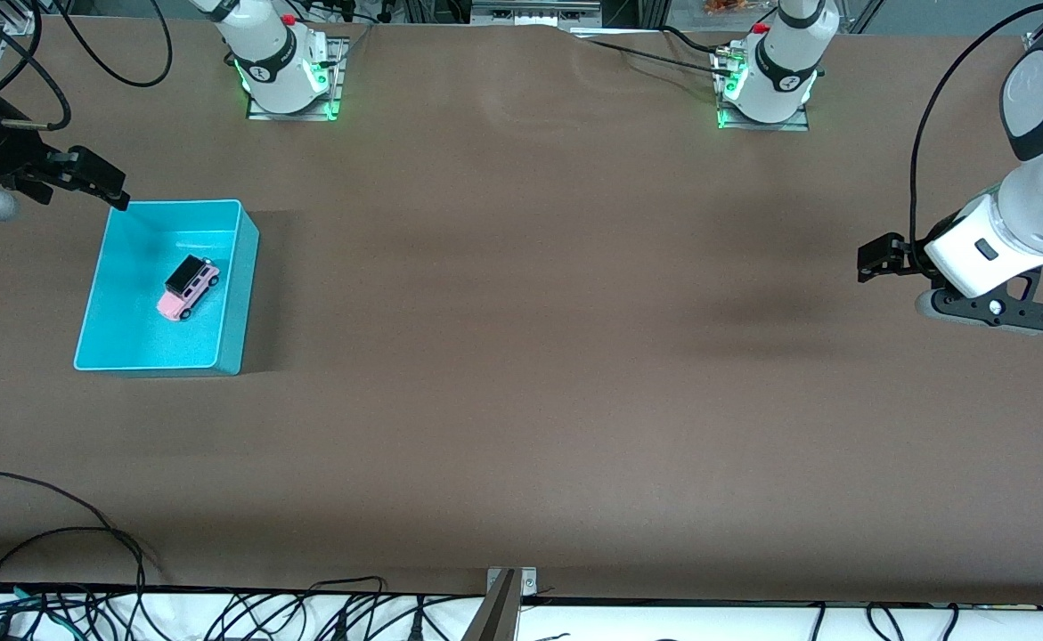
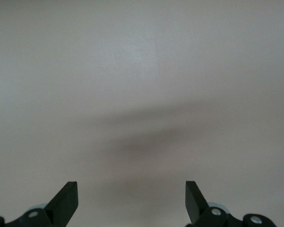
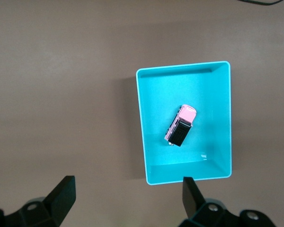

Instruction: Wind and store pink jeep toy

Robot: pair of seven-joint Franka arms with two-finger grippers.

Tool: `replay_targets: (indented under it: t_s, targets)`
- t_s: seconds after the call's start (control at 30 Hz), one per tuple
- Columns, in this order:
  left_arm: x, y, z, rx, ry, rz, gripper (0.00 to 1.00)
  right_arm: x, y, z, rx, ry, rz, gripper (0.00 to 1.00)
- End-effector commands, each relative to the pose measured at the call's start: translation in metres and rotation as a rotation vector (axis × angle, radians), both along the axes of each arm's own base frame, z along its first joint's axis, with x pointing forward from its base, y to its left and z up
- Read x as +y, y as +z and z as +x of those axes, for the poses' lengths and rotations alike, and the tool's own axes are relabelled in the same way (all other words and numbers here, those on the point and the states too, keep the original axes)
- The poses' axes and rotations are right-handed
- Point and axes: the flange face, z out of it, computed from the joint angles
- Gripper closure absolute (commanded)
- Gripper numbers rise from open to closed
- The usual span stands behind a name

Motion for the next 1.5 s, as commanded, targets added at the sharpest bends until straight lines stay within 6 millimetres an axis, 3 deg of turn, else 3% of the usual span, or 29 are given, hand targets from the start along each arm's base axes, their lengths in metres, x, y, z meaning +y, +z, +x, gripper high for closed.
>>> replay_targets:
  t_s: [0.0,0.57,0.73,1.47]
  targets:
    - [-0.0015,0.0056,0.0012,-0.006,-0.011,-0.005,0.0,0.0006,0.0062,0.0039,-0.013,0.013,0.003,0.0]
    - [-0.0015,0.0065,0.0009,-0.007,-0.011,-0.006,0.0,-0.0002,0.0064,0.0047,-0.016,0.022,0.004,0.0]
    - [-0.0015,0.0065,0.0009,-0.007,-0.011,-0.006,0.0,-0.0001,-0.0018,0.0091,-0.002,0.022,0.004,0.0]
    - [-0.0015,0.0065,0.0009,-0.007,-0.011,-0.006,0.0,-0.0078,0.0047,0.0109,-0.013,0.018,0.005,0.0]
